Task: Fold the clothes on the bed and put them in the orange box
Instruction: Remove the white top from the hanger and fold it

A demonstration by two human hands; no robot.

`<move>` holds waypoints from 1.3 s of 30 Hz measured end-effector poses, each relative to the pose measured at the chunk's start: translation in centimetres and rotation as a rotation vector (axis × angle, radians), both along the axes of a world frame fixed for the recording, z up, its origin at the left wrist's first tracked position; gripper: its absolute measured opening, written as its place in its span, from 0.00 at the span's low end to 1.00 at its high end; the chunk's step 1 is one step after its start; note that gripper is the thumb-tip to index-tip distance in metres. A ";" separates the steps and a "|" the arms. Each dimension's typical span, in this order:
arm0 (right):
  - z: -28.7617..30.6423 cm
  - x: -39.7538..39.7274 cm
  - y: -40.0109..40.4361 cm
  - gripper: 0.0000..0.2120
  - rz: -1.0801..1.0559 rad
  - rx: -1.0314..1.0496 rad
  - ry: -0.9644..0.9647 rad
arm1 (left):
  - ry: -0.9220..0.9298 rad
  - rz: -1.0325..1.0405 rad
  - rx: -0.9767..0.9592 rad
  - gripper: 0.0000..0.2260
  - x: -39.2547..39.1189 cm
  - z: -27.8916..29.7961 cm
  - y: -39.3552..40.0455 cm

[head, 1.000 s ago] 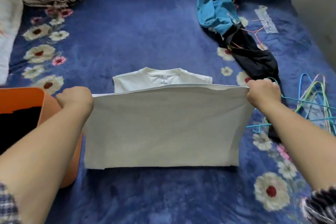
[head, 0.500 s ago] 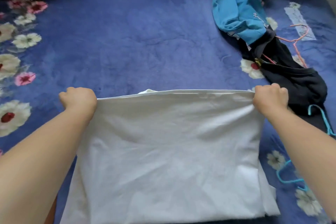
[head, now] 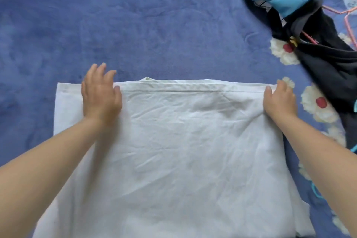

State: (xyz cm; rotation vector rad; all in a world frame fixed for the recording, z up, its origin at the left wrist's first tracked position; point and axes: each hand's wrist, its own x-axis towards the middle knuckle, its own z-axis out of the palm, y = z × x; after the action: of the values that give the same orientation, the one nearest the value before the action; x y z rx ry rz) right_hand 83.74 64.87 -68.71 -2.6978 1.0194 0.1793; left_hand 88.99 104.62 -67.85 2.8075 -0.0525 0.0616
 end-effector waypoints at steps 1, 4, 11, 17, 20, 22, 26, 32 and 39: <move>-0.1 -0.8 0.4 0.24 -0.018 0.021 -0.056 | -0.015 -0.081 -0.009 0.20 -1.5 -0.5 -1.2; -0.1 -3.7 2.4 0.29 0.013 0.015 -0.111 | -0.069 -0.285 -0.001 0.23 -6.2 -1.6 -5.0; 0.6 -16.2 6.6 0.38 0.037 0.104 -0.015 | 0.334 -0.399 0.142 0.33 -17.2 -2.7 -11.5; 2.1 -23.4 5.2 0.29 -0.076 0.148 0.175 | 0.449 -0.339 0.261 0.31 -17.7 -1.9 -12.1; 2.9 -25.0 3.7 0.20 -0.225 0.316 0.244 | 0.401 -0.352 0.218 0.24 -17.6 -0.3 -12.5; 3.1 -26.0 2.6 0.12 -0.419 0.675 0.106 | 0.248 -0.375 0.142 0.20 -17.3 0.5 -13.1; 2.7 -27.1 0.3 0.08 -0.542 1.086 0.022 | 0.355 -0.461 0.093 0.22 -16.2 2.1 -16.0; 1.1 -27.4 -1.2 0.13 -0.494 1.241 0.012 | 0.284 -0.678 0.286 0.23 -12.8 2.8 -24.7; -1.0 -30.2 -0.1 0.18 -0.585 1.051 -0.357 | 0.594 -0.636 0.429 0.28 -11.4 -0.5 -30.5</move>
State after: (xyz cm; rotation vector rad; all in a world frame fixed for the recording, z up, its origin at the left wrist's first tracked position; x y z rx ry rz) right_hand 53.58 64.81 -69.74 -1.3786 1.1111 0.0749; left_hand 77.61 74.16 -68.35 2.9324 -0.8883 -1.0250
